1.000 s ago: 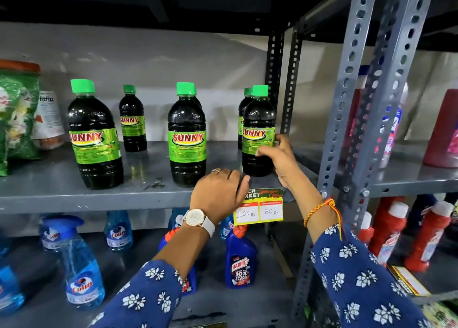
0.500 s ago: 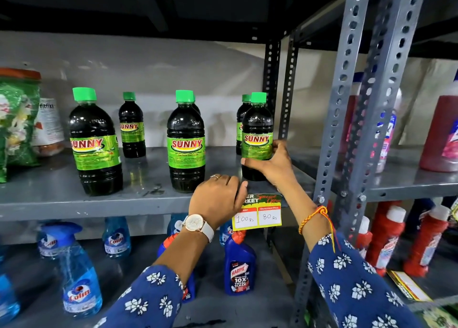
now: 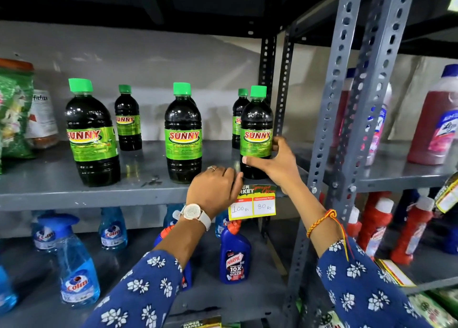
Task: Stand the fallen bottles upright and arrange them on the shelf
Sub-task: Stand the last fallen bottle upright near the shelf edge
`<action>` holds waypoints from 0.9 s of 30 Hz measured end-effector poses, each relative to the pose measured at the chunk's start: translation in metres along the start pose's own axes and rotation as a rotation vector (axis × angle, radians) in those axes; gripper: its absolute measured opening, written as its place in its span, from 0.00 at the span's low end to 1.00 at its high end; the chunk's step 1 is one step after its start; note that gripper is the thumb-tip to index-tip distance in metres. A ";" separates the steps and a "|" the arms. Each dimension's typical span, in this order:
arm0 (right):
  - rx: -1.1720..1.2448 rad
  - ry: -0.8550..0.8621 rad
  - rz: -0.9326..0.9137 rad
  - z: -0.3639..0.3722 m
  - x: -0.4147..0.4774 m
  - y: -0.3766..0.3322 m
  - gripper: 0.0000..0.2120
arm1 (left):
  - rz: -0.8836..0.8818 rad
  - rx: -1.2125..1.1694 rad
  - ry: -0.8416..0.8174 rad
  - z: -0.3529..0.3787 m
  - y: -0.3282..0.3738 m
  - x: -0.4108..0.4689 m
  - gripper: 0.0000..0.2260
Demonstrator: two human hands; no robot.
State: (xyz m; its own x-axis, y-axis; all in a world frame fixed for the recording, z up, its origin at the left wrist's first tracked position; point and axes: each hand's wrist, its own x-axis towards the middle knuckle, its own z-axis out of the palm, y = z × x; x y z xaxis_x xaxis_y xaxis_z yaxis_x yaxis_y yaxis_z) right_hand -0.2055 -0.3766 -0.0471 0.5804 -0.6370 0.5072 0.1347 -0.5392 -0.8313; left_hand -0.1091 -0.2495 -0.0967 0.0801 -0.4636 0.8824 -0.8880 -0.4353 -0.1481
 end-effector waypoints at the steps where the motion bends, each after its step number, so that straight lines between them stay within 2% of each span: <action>1: 0.003 0.001 -0.001 -0.001 -0.002 0.000 0.33 | -0.001 -0.001 -0.006 0.000 0.000 0.000 0.17; 8: -0.004 0.011 -0.016 -0.004 -0.008 0.000 0.34 | 0.000 -0.002 -0.009 0.001 0.000 0.000 0.18; 15: -0.051 0.032 -0.056 -0.001 -0.008 0.004 0.27 | -0.018 -0.015 -0.010 0.000 0.000 -0.001 0.18; 17: -0.060 0.037 -0.056 0.000 -0.010 0.004 0.30 | -0.034 -0.018 -0.027 -0.001 0.001 0.000 0.18; 19: -0.068 0.128 -0.103 0.004 -0.016 0.004 0.37 | -0.042 -0.058 -0.022 -0.006 0.002 -0.001 0.17; 21: -0.124 0.316 -0.248 0.011 -0.029 -0.004 0.41 | -0.029 -0.122 0.056 -0.019 -0.003 -0.004 0.15; 23: -0.111 0.438 -0.455 0.023 -0.043 -0.022 0.36 | -0.014 -0.128 0.200 -0.038 -0.017 -0.009 0.12; 25: -0.043 0.389 -0.601 0.043 -0.052 -0.047 0.31 | -0.084 -0.035 0.340 -0.061 -0.042 -0.017 0.11; 27: -0.013 0.220 -0.563 0.072 -0.052 -0.064 0.34 | -0.214 0.071 0.461 -0.081 -0.076 -0.028 0.11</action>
State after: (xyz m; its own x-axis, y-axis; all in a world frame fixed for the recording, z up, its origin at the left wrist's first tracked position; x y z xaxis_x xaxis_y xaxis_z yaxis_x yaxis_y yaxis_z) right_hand -0.1862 -0.2689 -0.0367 0.2432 -0.3496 0.9048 0.3624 -0.8325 -0.4190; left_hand -0.0805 -0.1411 -0.0735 0.0351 0.0233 0.9991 -0.8395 -0.5417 0.0421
